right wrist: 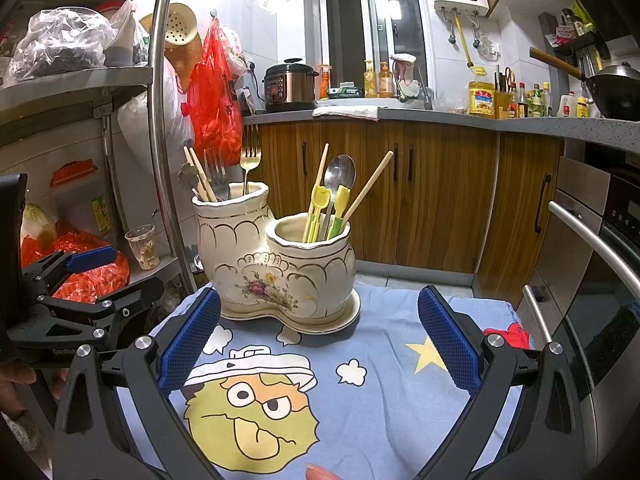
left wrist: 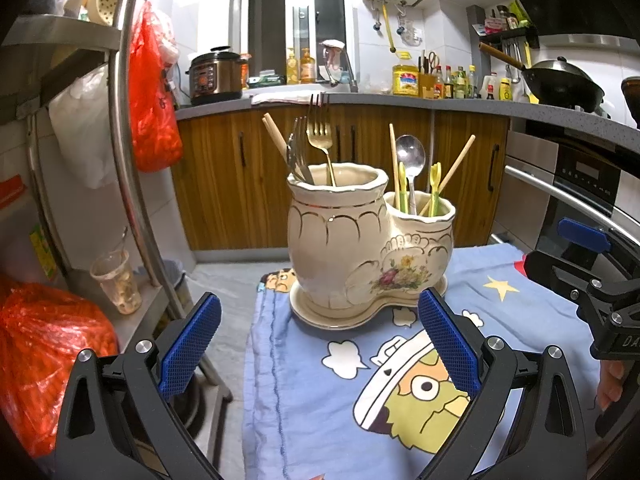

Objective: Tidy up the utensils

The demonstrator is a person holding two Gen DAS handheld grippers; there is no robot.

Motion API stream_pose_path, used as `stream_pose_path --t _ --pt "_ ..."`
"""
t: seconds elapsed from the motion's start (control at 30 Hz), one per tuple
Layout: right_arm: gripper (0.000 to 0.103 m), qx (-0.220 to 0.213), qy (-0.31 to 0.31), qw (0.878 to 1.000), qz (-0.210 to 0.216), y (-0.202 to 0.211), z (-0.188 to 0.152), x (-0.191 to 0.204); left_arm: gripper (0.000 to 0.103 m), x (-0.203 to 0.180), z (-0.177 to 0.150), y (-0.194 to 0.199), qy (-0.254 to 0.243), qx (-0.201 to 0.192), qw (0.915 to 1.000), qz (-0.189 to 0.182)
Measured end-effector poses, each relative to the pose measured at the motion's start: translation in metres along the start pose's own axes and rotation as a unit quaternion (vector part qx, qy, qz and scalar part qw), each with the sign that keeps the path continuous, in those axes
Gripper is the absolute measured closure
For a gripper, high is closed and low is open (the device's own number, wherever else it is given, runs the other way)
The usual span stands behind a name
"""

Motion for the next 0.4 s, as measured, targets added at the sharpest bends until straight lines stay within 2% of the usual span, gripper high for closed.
stream_pose_path --t 0.27,0.4 --pt "0.005 0.006 -0.001 1.000 0.003 -0.003 -0.005 0.001 0.005 0.003 -0.002 -0.003 -0.001 0.006 1.0000 0.003" --pt "0.006 0.023 -0.016 1.000 0.012 -0.010 -0.012 -0.005 0.005 0.005 -0.002 -0.003 0.001 0.009 1.0000 0.003"
Point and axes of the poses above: each gripper's, at about its wrist camera, not at the fingertips, and y roughly against the way its jaws point, x to its left, z to its top, the point moved 7 cm from there along -y, roughly the way its jaws point, and after that the axes turned 15 degrees about y, right-handed, at the moved point
